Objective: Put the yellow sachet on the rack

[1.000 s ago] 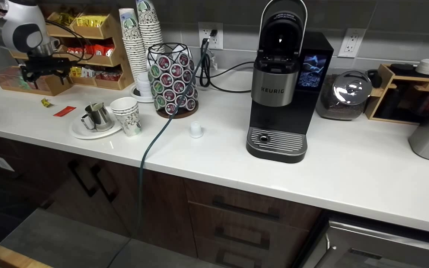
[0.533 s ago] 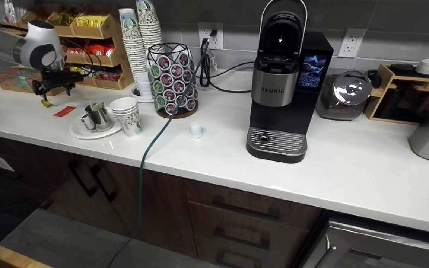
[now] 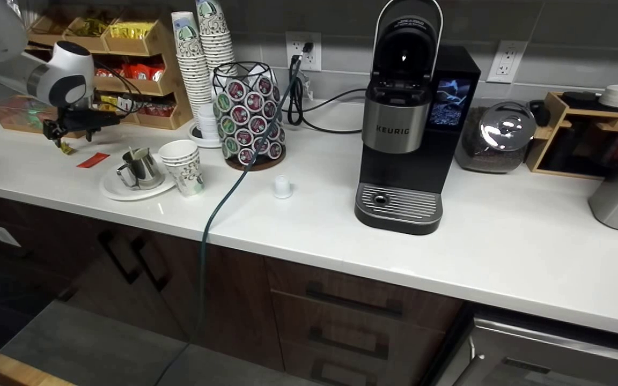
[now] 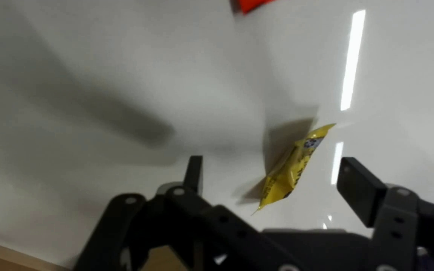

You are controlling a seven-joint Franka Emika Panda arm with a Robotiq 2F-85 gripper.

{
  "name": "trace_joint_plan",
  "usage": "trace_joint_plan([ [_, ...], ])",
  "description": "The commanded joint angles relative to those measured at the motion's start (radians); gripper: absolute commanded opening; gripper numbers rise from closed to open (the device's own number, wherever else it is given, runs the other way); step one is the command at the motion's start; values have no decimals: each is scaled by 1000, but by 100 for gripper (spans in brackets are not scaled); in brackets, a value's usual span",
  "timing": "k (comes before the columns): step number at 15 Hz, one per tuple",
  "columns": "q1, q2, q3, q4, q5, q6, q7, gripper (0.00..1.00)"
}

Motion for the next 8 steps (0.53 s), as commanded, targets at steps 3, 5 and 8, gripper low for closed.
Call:
trace_joint_plan([
  [3,23,12,-7,57,45,-121,20,57],
  [5,46,-17,-48,39,34,-111,86,60],
  [8,79,-31,-102,37,14,-125,198,73],
])
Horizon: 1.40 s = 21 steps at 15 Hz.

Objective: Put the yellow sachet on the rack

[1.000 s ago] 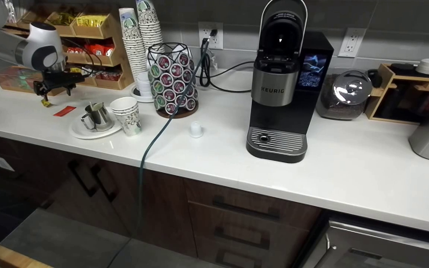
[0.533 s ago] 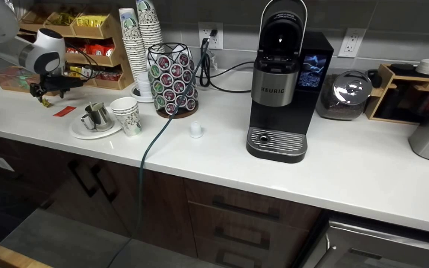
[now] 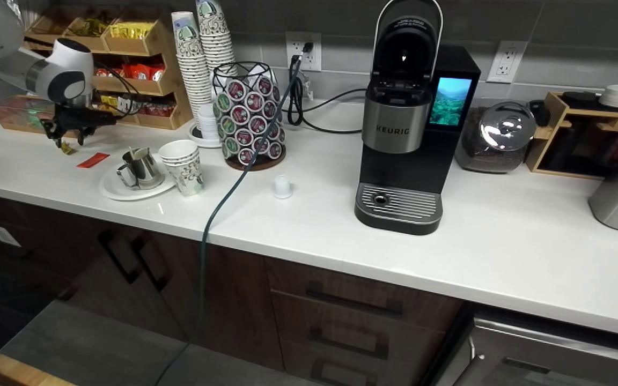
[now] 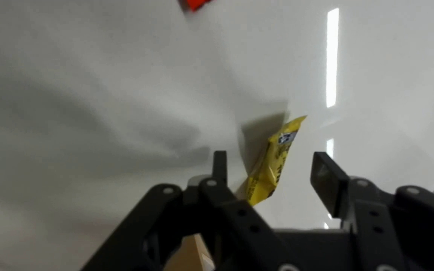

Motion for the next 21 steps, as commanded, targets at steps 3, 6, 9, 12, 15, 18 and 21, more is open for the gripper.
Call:
trace_joint_plan([
  [3,57,-28,-80,2,-11,-104,182,67],
  [6,47,-33,-53,7,5,-182,177,36],
  [9,50,-28,-48,25,6,-212,160,12],
  [12,65,-25,-73,35,-7,-174,181,0],
  [15,75,-33,-101,32,-15,-153,228,26],
  [18,76,-35,-96,22,-10,-131,241,45],
  [21,73,-32,-70,3,29,-101,283,68],
])
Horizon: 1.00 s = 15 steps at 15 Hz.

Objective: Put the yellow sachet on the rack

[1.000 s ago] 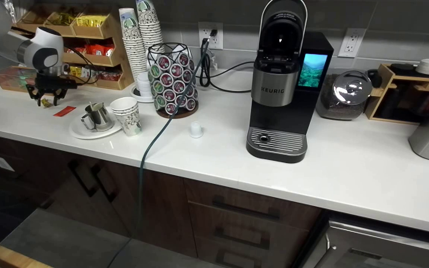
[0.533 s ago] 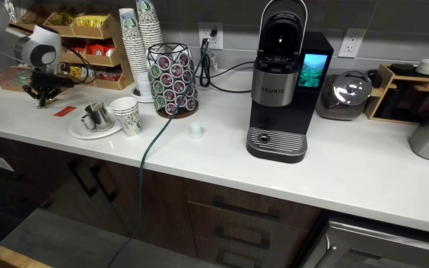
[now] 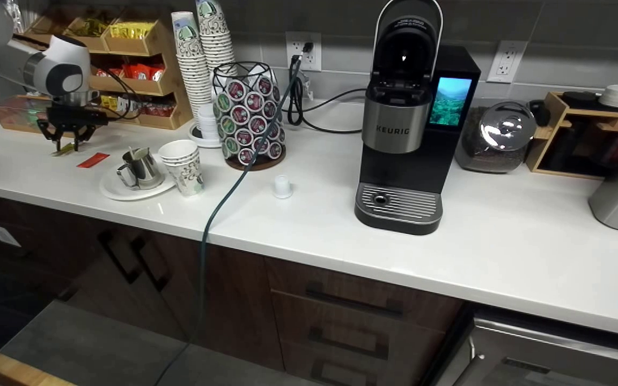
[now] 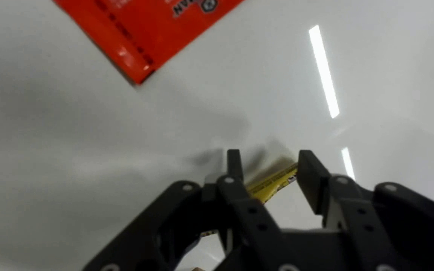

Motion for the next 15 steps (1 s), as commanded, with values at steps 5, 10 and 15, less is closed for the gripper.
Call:
trace_joint_plan([
  [5,12,12,16,-11,33,85,83,96],
  [10,21,70,39,14,105,220,222,100],
  [15,61,56,-10,-17,59,243,372,100],
])
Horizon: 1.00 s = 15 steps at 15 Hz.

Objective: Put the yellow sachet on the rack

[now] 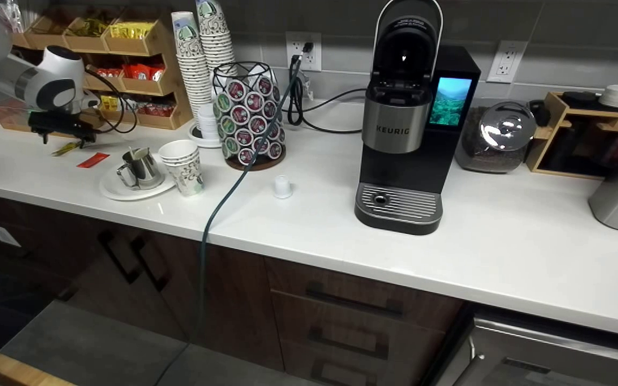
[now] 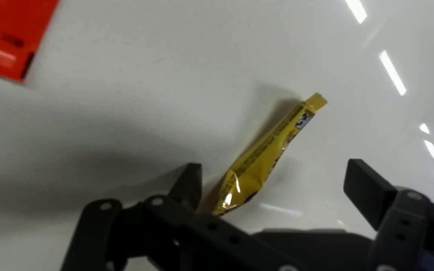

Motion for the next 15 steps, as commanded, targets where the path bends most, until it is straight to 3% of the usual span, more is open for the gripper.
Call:
trace_joint_plan([
  [1,33,-7,-33,-22,-26,27,102,100],
  [6,79,-61,-51,-73,-73,178,32,100],
  [10,209,-161,-228,-150,-206,191,195,100],
  [12,249,-168,-280,-147,-319,170,263,100],
  [14,265,-158,-296,-130,-396,182,261,100],
  [15,222,-134,-239,-97,-359,167,246,100],
])
